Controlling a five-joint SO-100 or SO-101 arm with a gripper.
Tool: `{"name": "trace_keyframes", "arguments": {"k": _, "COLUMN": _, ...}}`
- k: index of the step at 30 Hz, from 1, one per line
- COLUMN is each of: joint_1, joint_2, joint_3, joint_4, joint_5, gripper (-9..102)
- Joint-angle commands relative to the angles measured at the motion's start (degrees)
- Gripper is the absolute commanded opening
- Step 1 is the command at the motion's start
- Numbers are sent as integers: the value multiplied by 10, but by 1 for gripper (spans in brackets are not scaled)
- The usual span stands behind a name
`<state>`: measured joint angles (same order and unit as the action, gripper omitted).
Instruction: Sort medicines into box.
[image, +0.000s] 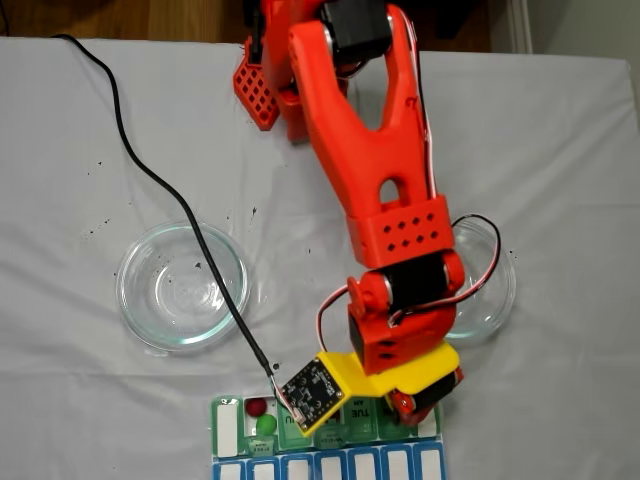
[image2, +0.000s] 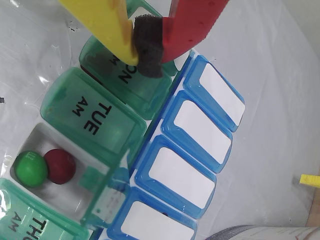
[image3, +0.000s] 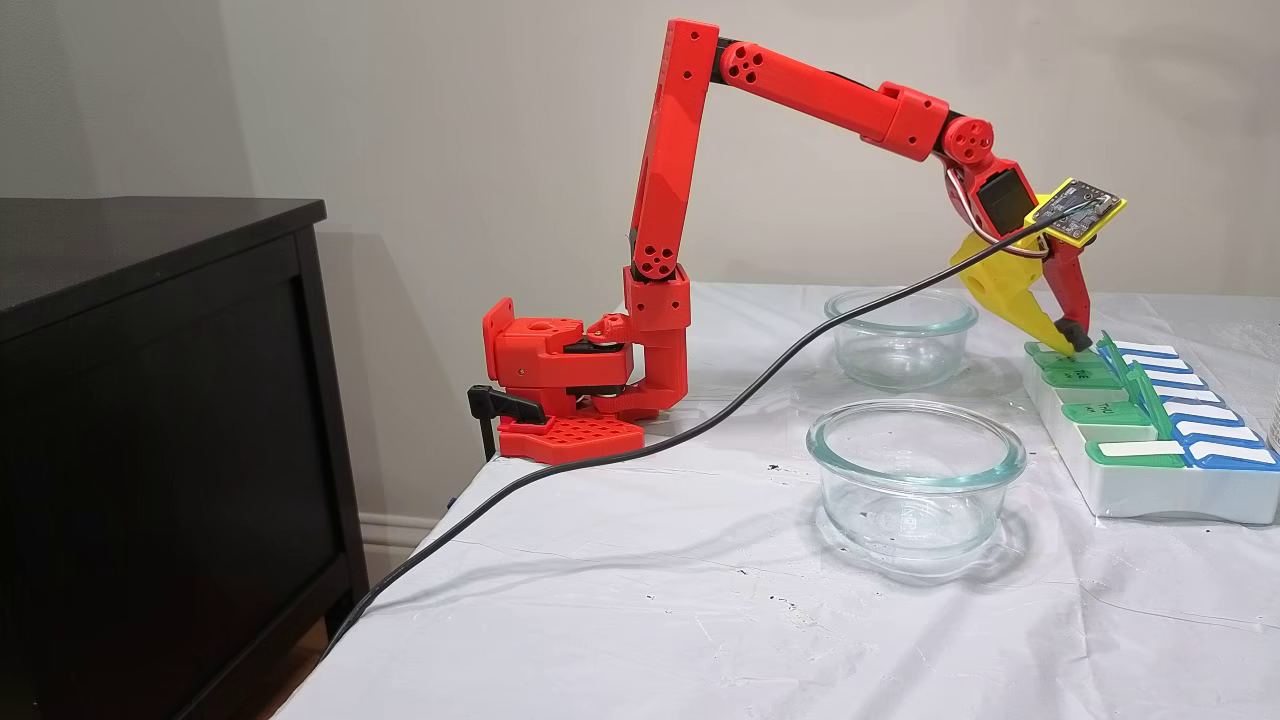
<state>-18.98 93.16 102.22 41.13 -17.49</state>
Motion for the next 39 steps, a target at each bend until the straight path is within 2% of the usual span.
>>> {"name": "trace_keyframes", "arguments": {"k": 1, "joint_1": -9, "joint_2": -10, "joint_3": -11, "joint_4": 32, "joint_5": -3, "gripper": 0}}
{"name": "trace_keyframes", "arguments": {"k": 23, "joint_1": -4, "joint_2": -85, "joint_3": -86, "joint_4": 149, "joint_5": 18, "gripper": 0}}
{"name": "trace_keyframes", "arguments": {"k": 39, "joint_1": 4, "joint_2": -138, "joint_3": -105, "joint_4": 168, "joint_5": 25, "gripper": 0}}
